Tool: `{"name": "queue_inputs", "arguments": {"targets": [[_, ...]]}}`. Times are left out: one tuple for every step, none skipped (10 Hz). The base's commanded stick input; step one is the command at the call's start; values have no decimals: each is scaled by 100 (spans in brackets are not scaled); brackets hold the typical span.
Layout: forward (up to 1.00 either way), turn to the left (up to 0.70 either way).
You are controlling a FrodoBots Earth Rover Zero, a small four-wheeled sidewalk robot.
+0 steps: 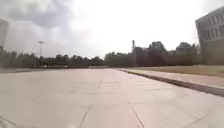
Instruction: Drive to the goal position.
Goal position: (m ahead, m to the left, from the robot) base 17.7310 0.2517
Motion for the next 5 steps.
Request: {"name": "queue_inputs", "arguments": {"targets": [[100,0],[100,0],[100,0],[100,0],[100,0]]}}
